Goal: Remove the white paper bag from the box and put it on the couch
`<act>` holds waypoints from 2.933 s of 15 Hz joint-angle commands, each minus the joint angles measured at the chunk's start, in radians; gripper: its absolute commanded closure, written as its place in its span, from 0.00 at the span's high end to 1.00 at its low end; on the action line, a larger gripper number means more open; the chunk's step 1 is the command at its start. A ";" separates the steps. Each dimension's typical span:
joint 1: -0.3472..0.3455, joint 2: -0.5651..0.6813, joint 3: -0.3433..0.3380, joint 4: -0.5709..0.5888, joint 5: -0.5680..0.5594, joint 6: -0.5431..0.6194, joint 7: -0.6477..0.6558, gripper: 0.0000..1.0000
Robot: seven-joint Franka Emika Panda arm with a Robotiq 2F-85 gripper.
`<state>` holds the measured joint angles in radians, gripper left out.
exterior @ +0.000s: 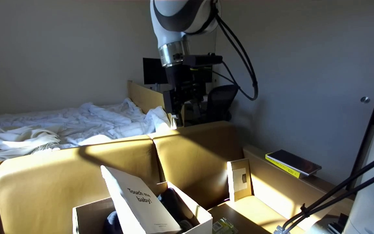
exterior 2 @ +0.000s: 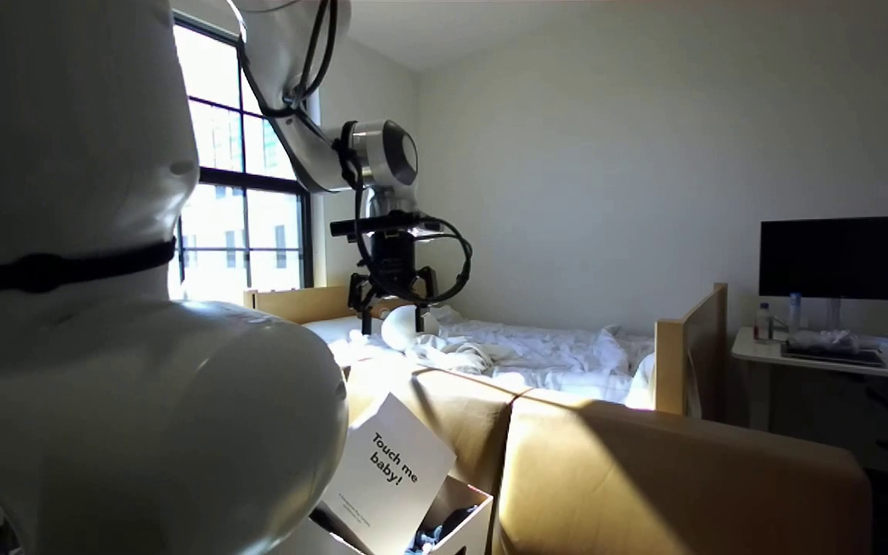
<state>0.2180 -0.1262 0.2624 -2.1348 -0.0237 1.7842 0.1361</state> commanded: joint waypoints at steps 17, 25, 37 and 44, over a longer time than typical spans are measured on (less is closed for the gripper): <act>0.311 0.761 0.005 0.703 -0.266 -0.030 0.275 1.00; 0.396 1.079 -0.129 1.108 -0.094 -0.005 0.483 1.00; 0.422 1.370 -0.216 1.436 -0.058 -0.315 0.800 0.75; 0.408 1.386 -0.194 1.487 -0.059 -0.477 0.830 0.33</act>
<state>0.6328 1.2471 0.0618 -0.6818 -0.1068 1.3725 0.9335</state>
